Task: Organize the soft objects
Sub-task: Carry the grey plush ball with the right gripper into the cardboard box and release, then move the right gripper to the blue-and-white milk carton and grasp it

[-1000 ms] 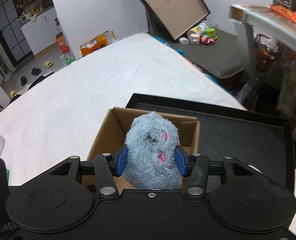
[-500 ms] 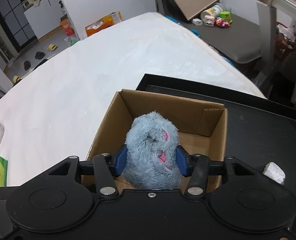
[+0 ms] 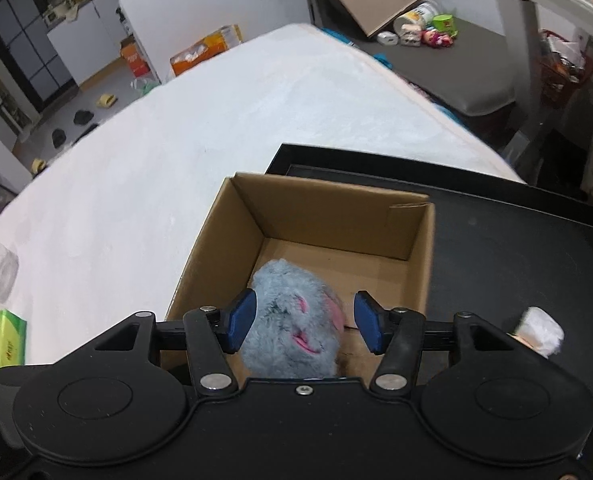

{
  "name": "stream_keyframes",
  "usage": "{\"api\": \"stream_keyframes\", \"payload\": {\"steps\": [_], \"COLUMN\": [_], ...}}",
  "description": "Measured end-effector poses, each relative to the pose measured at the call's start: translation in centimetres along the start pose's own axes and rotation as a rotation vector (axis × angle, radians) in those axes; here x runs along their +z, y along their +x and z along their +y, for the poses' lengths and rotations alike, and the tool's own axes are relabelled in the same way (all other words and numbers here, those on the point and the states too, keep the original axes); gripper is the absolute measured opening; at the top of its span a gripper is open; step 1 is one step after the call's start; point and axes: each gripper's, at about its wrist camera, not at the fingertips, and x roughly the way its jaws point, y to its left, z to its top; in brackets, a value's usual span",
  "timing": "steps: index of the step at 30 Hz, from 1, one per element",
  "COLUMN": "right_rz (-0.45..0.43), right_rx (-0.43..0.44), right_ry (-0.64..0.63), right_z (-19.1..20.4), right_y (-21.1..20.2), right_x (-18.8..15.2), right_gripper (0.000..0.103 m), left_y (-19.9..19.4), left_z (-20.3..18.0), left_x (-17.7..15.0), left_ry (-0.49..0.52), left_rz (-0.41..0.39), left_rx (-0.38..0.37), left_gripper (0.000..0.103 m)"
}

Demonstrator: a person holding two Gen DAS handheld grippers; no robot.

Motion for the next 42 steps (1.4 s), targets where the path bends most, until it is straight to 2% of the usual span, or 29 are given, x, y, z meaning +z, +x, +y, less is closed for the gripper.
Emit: {"api": "stream_keyframes", "payload": {"steps": [6, 9, 11, 13, 15, 26, 30, 34, 42], "right_rz": [-0.042, -0.04, -0.044, -0.053, -0.064, -0.052, -0.039, -0.043, -0.044], "right_rx": [0.0, 0.0, -0.002, -0.009, -0.018, -0.061, -0.076, -0.091, -0.11], "right_ry": [0.035, 0.063, 0.073, 0.085, 0.097, 0.16, 0.179, 0.209, 0.231], "right_z": [-1.7, -2.7, -3.2, -3.8, -4.5, -9.4, -11.3, -13.1, -16.1], "right_y": [-2.3, -2.7, -3.2, -3.7, -4.2, -5.2, -5.2, -5.3, -4.8], "right_x": [-0.3, -0.7, -1.1, -1.6, -2.1, -5.7, -7.1, -8.4, -10.3], "right_gripper": [0.055, 0.055, 0.059, 0.071, 0.075, 0.075, 0.076, 0.082, 0.083], "left_y": [-0.7, -1.0, -1.2, -1.3, -1.4, -2.0, -2.1, -2.0, -1.9], "left_z": [-0.6, -0.9, -0.9, -0.9, -0.9, -1.8, -2.3, -2.5, -3.7], "left_x": [0.2, 0.1, -0.1, -0.4, -0.6, -1.7, -2.0, -2.3, -3.0], "left_ry": [0.006, 0.009, 0.011, 0.012, 0.009, 0.042, 0.062, 0.065, 0.105], "left_rz": [-0.013, -0.015, -0.019, -0.021, -0.022, -0.043, -0.045, -0.035, -0.036], "left_rx": [0.015, 0.024, 0.031, 0.035, 0.039, 0.058, 0.076, 0.084, 0.121], "left_gripper": [0.015, 0.025, 0.035, 0.041, 0.048, 0.07, 0.072, 0.072, 0.072]}}
